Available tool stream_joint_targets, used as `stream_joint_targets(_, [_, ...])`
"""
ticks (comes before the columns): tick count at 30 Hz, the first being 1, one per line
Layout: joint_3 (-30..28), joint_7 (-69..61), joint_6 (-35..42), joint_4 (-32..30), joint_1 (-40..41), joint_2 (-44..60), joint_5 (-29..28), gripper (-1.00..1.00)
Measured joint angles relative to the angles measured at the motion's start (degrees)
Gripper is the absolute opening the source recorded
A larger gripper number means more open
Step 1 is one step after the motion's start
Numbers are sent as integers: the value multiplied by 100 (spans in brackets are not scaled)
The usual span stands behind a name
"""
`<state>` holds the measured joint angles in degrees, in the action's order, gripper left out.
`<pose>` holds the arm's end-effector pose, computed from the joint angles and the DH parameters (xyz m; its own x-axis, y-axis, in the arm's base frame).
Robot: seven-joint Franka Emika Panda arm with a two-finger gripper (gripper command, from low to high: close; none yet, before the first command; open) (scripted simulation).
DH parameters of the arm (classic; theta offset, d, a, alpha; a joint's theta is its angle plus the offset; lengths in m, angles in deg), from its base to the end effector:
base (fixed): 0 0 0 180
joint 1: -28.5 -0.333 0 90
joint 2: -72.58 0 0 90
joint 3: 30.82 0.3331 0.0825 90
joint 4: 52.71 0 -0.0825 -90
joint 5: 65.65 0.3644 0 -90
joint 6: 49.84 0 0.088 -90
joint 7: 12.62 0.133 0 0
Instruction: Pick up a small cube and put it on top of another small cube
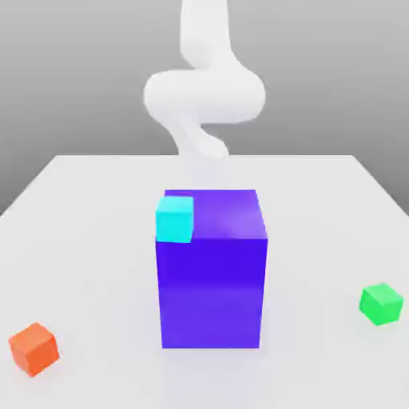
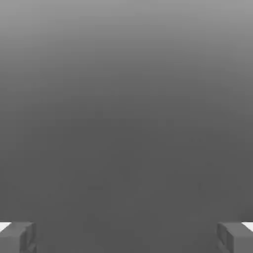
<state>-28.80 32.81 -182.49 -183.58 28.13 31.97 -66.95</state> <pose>0.3649 0.0193 0.6813 0.5412 -0.6724 0.5050 -0.5019 -0.7401 -0.4476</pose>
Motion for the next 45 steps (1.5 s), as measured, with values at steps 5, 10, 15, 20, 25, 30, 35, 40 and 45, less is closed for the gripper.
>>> stream_joint_targets(5, [413, -67, -178, 186, -88, 1070, -291, 0])
stream_joint_targets(10, [788, -103, -350, 366, -208, 2109, -612, 0])
stream_joint_targets(15, [1118, -126, -518, 547, -373, 3150, -952, 0])
stream_joint_targets(20, [1332, -165, -687, 727, -733, 4189, -1270, 0])
stream_joint_targets(25, [1469, -274, -875, 902, -1009, 5207, -1483, 0])
stream_joint_targets(30, [1667, -446, -1082, 1070, -1291, 6197, -1600, 0])
stream_joint_targets(35, [1728, -542, -1432, 1260, -1589, 7182, -1739, 0])
stream_joint_targets(40, [1492, -397, -1821, 1407, -1795, 7746, -1970, -100])
stream_joint_targets(45, [1492, -408, -1821, 1407, -1799, 7748, -1957, -100])
